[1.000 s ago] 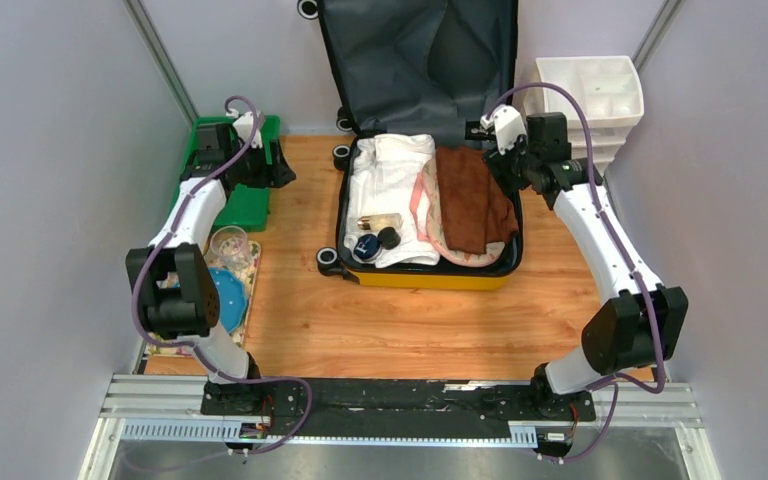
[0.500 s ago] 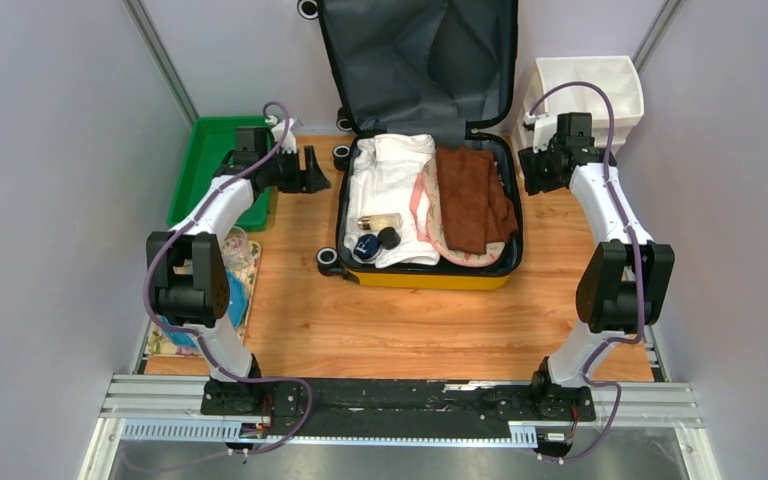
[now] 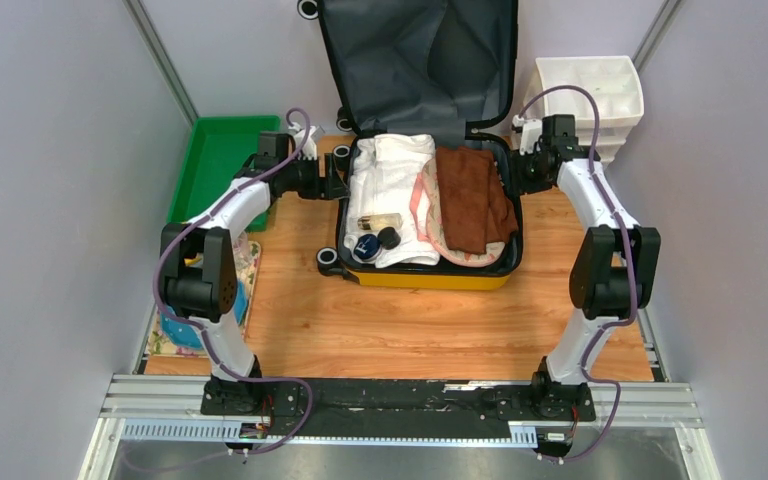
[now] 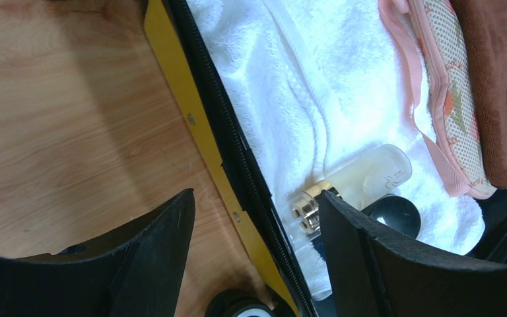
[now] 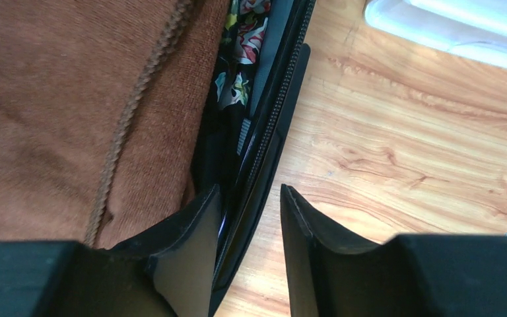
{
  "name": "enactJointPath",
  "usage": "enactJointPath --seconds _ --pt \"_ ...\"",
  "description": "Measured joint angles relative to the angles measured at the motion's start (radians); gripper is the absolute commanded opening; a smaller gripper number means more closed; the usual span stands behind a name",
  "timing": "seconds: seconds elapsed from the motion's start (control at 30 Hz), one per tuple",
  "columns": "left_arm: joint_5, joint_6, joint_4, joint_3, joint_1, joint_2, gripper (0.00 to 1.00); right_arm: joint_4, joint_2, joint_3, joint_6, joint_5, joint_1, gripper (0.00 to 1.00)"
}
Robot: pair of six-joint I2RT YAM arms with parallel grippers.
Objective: Open, take out, and arrange the luggage
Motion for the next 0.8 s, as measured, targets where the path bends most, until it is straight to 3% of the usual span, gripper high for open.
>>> enactJointPath --seconds 0.17,0.27,0.37,0.47,0.8 --pt "0.000 -0.008 0.013 0.000 -0.034 0.029 0.66 0.003 0.070 0.005 0.011 0.035 0.018 0.22" --pt "-0.001 -0.006 0.014 0.000 -0.055 0.061 0.50 0.002 0.080 0.013 0.012 0.068 0.035 0.08" --pt "-0.012 -0.012 0.014 0.005 -0.070 0.102 0.18 0.001 0.080 0.013 0.041 0.114 0.043 0.00" --pt "-0.028 -0.058 -0.035 0.033 -0.063 0.111 0.00 0.004 0.080 0.013 0.070 0.132 0.043 0.00" --pt "-0.105 -0.114 -0.100 0.148 -0.103 0.173 0.00 0.011 0.080 0.013 0.098 0.172 0.026 0.00"
